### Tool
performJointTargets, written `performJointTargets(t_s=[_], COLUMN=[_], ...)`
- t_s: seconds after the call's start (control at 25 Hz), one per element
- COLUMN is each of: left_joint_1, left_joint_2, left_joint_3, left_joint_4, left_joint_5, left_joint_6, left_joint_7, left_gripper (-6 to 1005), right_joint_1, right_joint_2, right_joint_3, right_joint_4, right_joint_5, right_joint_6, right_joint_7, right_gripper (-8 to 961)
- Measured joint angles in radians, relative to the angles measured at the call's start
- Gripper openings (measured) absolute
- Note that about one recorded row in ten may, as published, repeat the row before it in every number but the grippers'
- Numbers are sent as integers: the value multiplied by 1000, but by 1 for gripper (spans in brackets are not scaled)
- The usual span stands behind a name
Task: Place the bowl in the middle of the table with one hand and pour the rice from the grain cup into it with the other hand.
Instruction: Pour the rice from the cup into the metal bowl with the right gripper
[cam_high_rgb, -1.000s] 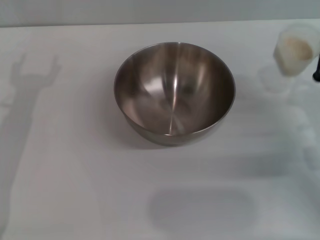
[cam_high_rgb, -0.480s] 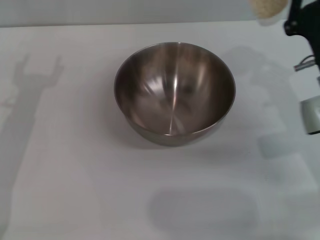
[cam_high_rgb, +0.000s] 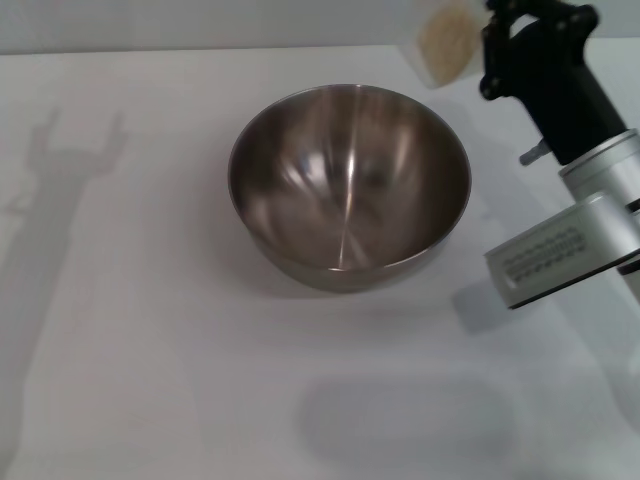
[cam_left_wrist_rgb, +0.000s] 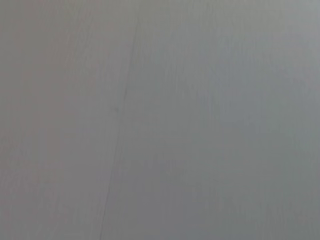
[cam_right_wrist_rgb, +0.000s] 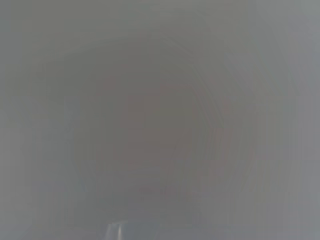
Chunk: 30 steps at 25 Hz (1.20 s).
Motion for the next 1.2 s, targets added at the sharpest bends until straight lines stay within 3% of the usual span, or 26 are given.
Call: performJointTargets(t_s=[0.4, 1.2], left_joint_1=[1, 4], left_joint_2=[0, 1], left_joint_3=[8, 8], left_joint_4=[-2, -5], left_joint_5=[0, 0], left_joint_6=[9, 12], left_joint_7=[-6, -7], left_gripper=[861, 860], right_joint_1=[29, 91], right_joint_2=[2, 2], right_joint_3=[-1, -1], right_joint_4=[5, -63], right_joint_5=[-107, -295], right_joint_6=[112, 163], right_joint_7=[-323, -568], right_gripper=[7, 7])
